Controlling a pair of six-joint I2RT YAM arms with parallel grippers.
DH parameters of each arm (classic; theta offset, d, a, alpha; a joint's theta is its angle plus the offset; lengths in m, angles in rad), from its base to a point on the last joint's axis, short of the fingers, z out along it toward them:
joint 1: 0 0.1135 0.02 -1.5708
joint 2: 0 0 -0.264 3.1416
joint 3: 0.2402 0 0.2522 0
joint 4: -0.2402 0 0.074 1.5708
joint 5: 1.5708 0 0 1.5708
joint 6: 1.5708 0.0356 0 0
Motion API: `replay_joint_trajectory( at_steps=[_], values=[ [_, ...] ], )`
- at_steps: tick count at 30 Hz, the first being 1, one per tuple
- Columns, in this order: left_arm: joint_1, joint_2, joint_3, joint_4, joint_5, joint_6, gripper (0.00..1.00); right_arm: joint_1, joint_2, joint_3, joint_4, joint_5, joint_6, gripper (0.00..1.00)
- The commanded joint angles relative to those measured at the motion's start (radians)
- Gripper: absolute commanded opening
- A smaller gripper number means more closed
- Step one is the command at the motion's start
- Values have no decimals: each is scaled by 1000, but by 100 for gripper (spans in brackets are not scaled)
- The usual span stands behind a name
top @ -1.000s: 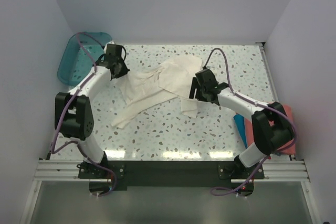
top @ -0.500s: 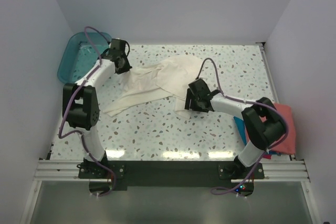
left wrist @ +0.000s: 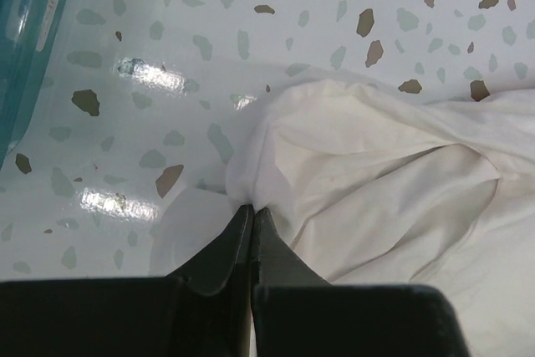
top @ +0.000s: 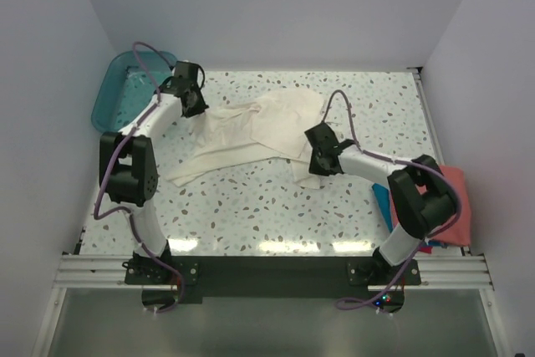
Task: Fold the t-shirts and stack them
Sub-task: Flatten the tshirt out
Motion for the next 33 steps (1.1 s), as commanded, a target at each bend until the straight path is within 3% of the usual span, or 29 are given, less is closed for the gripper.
replay_joint_trajectory(
  at_steps=[1, 6, 8, 18, 24, 26, 27, 29, 30, 33],
  values=[
    [30, 17, 49, 5, 2, 14, 0, -115, -164, -64, -104, 68, -20, 0],
    [56, 57, 87, 7, 0, 15, 0, -320, -412, -121, -173, -3, -45, 0],
    [68, 84, 106, 13, 3, 17, 0, -345, -451, -121, -186, 1, -45, 0],
    [84, 287, 461, -31, 59, 106, 1, -358, -462, -130, -210, -33, -52, 0],
    [111, 417, 745, -59, 109, 127, 7, -362, -495, -125, -236, -25, -57, 0],
    [113, 442, 775, -53, 132, 130, 11, -362, -492, -124, -244, -30, -64, 0],
    [113, 442, 770, -42, 140, 129, 14, -361, -492, -128, -241, -32, -63, 0],
    [114, 419, 740, -25, 152, 135, 29, -361, -492, -133, -236, -36, -65, 0],
    [116, 407, 726, -6, 154, 138, 44, -362, -491, -138, -230, -39, -65, 0],
    [116, 333, 672, 1, 166, 123, 65, -361, -482, -142, -219, -59, -72, 0]
  ],
)
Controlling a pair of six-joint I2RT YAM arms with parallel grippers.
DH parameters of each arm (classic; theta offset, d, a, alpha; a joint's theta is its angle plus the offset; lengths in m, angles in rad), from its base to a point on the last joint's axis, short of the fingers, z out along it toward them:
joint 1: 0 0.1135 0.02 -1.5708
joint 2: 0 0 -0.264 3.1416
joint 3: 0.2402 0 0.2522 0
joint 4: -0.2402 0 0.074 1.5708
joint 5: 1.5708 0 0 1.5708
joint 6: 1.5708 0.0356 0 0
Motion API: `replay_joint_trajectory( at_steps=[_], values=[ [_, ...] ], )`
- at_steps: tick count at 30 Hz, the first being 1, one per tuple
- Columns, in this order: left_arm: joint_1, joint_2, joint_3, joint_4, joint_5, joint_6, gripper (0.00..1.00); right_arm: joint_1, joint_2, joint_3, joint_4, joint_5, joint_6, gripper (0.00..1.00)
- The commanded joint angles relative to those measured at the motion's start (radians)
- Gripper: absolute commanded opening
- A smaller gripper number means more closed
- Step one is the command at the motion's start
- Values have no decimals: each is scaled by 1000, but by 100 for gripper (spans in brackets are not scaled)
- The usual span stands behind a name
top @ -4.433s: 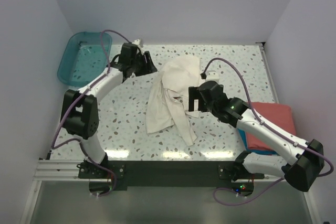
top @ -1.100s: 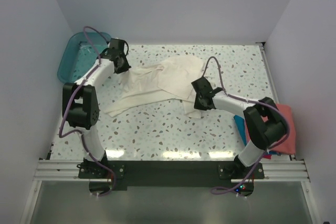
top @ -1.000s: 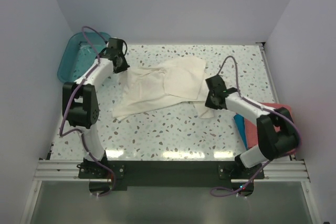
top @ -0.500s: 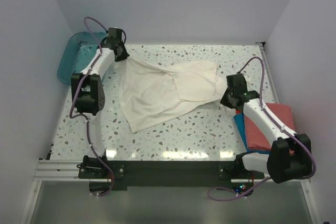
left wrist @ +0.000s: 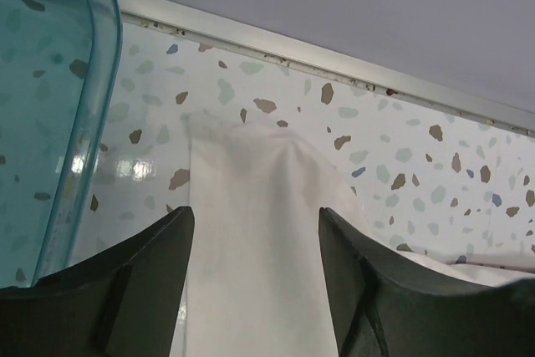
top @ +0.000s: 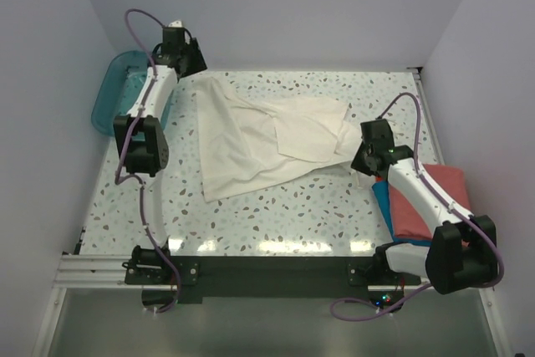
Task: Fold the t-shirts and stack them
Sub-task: Flatten the tshirt out
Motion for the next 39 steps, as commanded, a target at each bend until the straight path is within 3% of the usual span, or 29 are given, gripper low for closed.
replay_joint_trajectory(
  at_steps=[1, 4, 7, 10, 13, 19, 23, 26, 39],
  values=[
    [8, -118, -59, 43, 35, -4, 67, -5, -12, -9, 11, -25, -19, 0],
    [1, -286, -269, 74, 27, -73, 70, -5, 3, -13, 29, -34, -20, 0],
    [-28, -563, -567, 90, -62, -156, 68, -5, 15, -23, 46, -33, -22, 0],
    [-90, -810, -973, 135, -160, -216, 61, -6, 26, -32, 62, -45, -20, 0],
    [-194, -1017, -1166, 138, -226, -270, 55, -5, 32, -42, 72, -59, -28, 0],
    [-355, -1248, -1502, 6, -304, -504, 49, -5, 31, -70, 88, -68, -28, 0],
    [-475, -1304, -1570, -95, -367, -700, 50, -5, 23, -82, 97, -69, -22, 0],
    [-530, -1290, -1590, -103, -381, -751, 51, -3, 27, -84, 101, -73, -19, 0],
    [-541, -1103, -1584, 3, -389, -719, 50, -5, 23, -85, 102, -73, -28, 0]
  ],
)
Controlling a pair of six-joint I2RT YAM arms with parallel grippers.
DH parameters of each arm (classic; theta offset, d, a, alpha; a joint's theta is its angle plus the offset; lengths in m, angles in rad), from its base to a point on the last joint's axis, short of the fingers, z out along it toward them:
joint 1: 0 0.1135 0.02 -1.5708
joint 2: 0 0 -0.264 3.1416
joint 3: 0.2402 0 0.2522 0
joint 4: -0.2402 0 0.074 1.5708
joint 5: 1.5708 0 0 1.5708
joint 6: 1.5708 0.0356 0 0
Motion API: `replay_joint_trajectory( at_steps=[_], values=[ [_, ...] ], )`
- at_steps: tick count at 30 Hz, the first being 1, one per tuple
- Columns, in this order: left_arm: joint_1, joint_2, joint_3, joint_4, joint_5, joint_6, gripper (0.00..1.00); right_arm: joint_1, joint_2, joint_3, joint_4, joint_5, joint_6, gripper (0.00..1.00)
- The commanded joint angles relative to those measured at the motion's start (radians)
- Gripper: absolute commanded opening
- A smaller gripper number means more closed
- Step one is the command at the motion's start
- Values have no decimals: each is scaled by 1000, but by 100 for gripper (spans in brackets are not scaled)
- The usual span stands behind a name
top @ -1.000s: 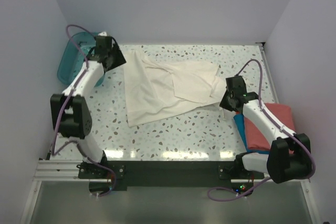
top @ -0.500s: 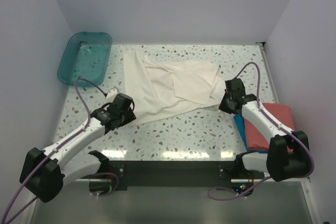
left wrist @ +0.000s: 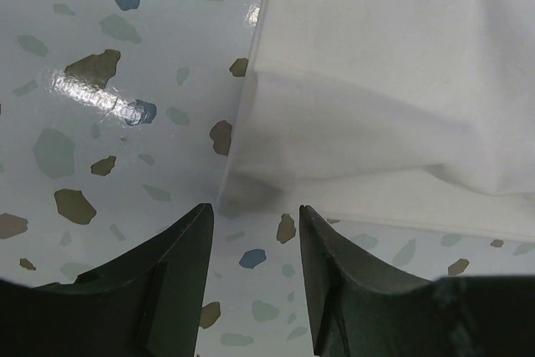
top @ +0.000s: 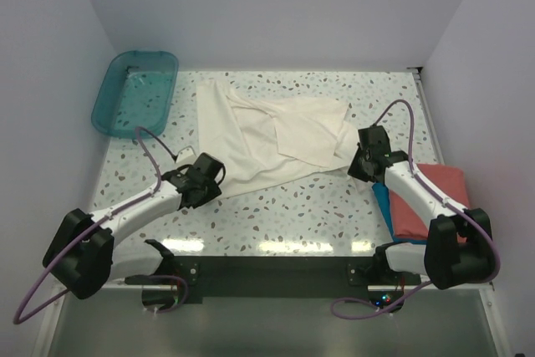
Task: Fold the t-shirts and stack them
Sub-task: Flatten the tshirt out
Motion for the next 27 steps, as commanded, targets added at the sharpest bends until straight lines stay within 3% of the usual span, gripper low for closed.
replay_joint_trajectory(
  at_steps=[1, 10, 13, 16, 19, 27],
  values=[
    [-7, 43, 12, 51, -39, -15, 50, -4, -7, -1, 26, -1, -12, 0],
    [-4, 118, -32, 129, -3, 13, 47, -4, -1, -4, 33, -10, -10, 0],
    [-4, 124, -34, 149, 4, 33, 36, -4, -2, 4, 29, -12, -9, 0],
    [13, 120, -22, 141, 3, 66, 13, -2, -8, 16, 21, -13, -10, 0],
    [42, 75, 27, 97, 1, 115, 0, -4, -25, 42, 0, -12, -15, 0],
    [69, -190, 332, -105, -117, 261, 0, -4, -157, 194, -149, 66, -28, 0]
  ],
)
